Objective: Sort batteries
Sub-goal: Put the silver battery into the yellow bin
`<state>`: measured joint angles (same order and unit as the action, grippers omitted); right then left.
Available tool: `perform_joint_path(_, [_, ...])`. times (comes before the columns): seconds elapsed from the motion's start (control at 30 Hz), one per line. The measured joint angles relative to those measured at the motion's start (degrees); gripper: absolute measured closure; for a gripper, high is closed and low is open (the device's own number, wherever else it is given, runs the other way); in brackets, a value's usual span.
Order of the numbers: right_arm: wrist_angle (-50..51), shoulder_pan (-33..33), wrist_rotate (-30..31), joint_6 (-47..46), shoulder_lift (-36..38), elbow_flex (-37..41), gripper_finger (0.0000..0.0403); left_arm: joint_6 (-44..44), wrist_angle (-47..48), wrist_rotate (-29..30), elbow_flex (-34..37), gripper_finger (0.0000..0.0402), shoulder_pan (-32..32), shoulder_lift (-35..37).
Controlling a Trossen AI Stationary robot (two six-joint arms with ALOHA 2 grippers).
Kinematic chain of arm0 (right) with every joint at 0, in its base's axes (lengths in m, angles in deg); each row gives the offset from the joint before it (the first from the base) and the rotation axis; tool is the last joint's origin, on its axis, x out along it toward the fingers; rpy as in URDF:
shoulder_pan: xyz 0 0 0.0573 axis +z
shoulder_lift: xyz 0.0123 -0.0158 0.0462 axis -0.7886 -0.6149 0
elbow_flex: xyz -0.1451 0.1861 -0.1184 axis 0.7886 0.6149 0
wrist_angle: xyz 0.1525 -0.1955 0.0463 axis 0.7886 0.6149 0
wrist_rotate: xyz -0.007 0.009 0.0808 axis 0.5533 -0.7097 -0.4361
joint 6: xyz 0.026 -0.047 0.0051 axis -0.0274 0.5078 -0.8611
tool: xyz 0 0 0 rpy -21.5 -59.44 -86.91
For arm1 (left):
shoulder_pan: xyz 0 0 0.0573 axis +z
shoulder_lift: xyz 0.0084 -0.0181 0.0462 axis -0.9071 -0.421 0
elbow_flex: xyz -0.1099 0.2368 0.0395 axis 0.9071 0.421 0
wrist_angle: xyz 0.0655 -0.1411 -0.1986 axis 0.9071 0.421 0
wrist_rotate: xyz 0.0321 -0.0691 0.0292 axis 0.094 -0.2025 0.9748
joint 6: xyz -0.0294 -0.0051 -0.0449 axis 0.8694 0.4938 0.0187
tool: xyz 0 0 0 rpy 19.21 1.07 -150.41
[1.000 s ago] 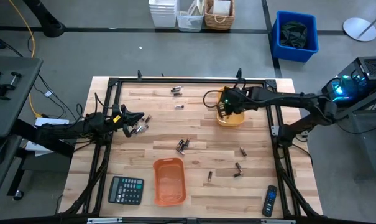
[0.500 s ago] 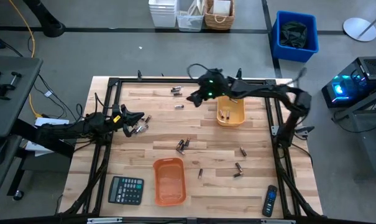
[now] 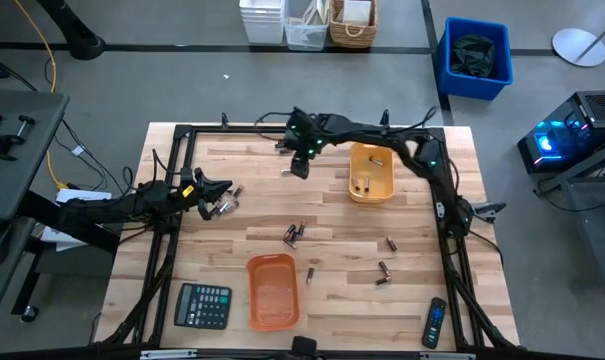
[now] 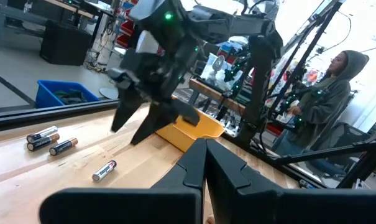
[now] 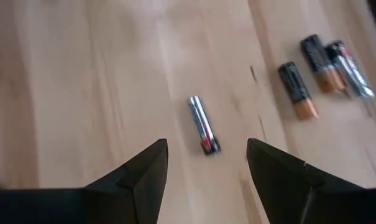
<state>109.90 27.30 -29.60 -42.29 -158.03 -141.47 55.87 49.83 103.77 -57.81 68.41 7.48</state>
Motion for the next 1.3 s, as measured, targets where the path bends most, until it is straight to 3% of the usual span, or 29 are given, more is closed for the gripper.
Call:
perform_joint_path(0.07, [1.6, 1.0, 0.6, 0.3, -3.0, -3.6, 0.0188, 0.0, 0.0, 0.0, 0.0, 0.0401, 0.0, 0.0])
perform_joint_path(0.13, [5.0, 2.2, 6.4, 1.2, -5.6, -7.3, 0.0188, 0.0, 0.0, 0.0, 0.0, 0.0401, 0.0, 0.0])
perform_joint_path(0.37, [11.1, 4.9, 17.3, 1.2, -10.8, -15.0, 0.0188, 0.0, 0.0, 0.0, 0.0, 0.0401, 0.0, 0.0])
perform_joint_path(0.57, [9.8, 8.6, 24.0, -5.8, -11.9, -15.9, 0.0188, 0.0, 0.0, 0.0, 0.0, 0.0401, 0.0, 0.0])
perform_joint_path(0.73, [2.2, 9.7, 30.9, -14.1, -12.4, -15.9, 0.0188, 0.0, 0.0, 0.0, 0.0, 0.0401, 0.0, 0.0])
perform_joint_path(0.97, [6.4, 6.6, 25.7, -38.8, -13.9, -15.8, 0.0188, 0.0, 0.0, 0.0, 0.0, 0.0401, 0.0, 0.0])
perform_joint_path(1.1, [3.9, 6.3, 24.9, -45.6, -13.8, -15.9, 0.0194, 0.0, 0.0, 0.0, 0.0, 0.0401, 0.0, 0.0])
perform_joint_path(1.3, [7.9, 6.4, 21.6, -48.7, -13.8, -15.9, 0.0211, 0.0, 0.0, 0.0, 0.0, 0.0401, 0.0, 0.0])
